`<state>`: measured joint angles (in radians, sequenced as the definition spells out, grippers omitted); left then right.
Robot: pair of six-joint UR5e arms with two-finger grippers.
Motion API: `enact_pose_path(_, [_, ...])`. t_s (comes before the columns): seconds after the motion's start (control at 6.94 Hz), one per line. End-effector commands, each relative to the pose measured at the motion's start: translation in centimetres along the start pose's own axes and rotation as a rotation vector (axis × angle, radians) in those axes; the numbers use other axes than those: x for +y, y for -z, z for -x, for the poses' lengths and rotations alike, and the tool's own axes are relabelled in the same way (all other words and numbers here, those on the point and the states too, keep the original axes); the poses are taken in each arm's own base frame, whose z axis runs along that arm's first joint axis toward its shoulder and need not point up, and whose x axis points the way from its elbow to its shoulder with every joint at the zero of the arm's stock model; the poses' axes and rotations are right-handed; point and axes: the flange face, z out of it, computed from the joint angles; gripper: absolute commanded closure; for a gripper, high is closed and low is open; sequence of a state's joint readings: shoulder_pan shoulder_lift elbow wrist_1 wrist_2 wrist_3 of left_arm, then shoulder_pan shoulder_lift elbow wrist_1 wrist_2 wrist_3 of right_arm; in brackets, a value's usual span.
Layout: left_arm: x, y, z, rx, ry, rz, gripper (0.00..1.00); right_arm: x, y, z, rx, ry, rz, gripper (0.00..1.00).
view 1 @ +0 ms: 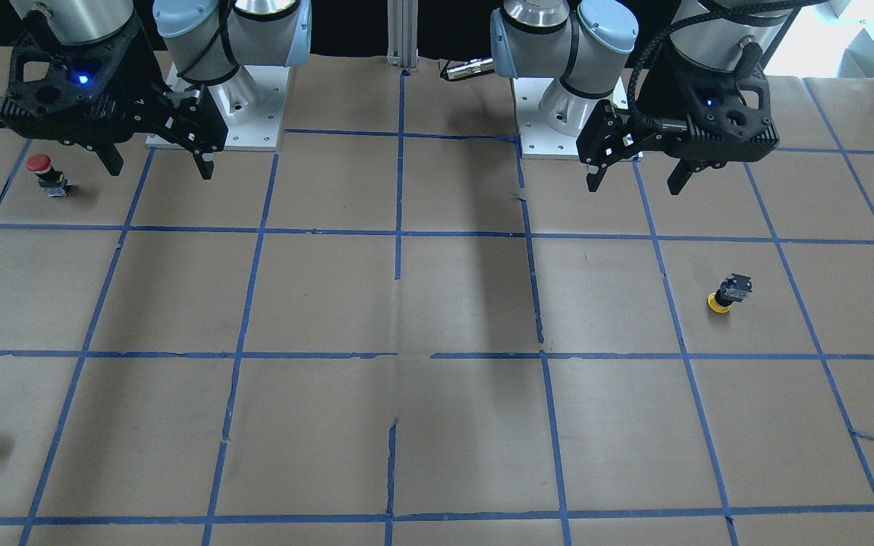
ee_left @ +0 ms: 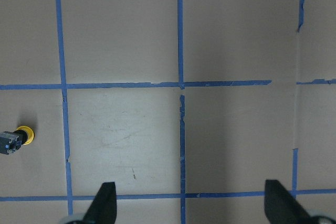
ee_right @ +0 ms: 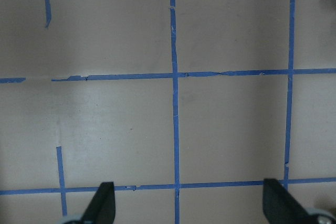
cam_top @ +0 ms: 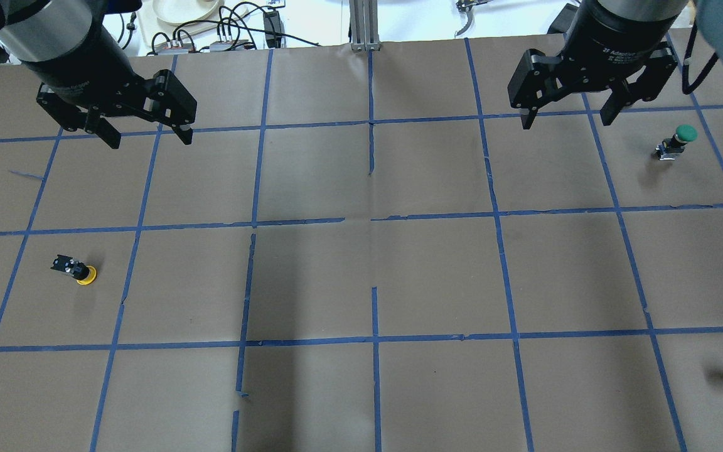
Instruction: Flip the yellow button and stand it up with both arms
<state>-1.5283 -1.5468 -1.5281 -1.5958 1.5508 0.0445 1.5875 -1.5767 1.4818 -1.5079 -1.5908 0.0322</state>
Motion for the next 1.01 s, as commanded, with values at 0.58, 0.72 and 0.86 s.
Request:
enact_pose_path(0.58, [0.7, -7.0, 3.8, 0.017, -0.021, 0.14, 0.0, -0.1, 0.0, -0.1, 0.0, -0.001, -0.005, 0.01])
enact_pose_path(0.72, [0.7, -9.1, 5.8, 0.015, -0.066, 0.123, 0.0, -0.1, 0.0, 0.0, -0.002, -0.003, -0.005, 0.01])
enact_pose_path(0.86, [0.7, -10.6, 9.7, -0.046, -0.099, 0.119, 0.0, -0.1, 0.0, 0.0, -0.003, -0.003, -0.005, 0.01])
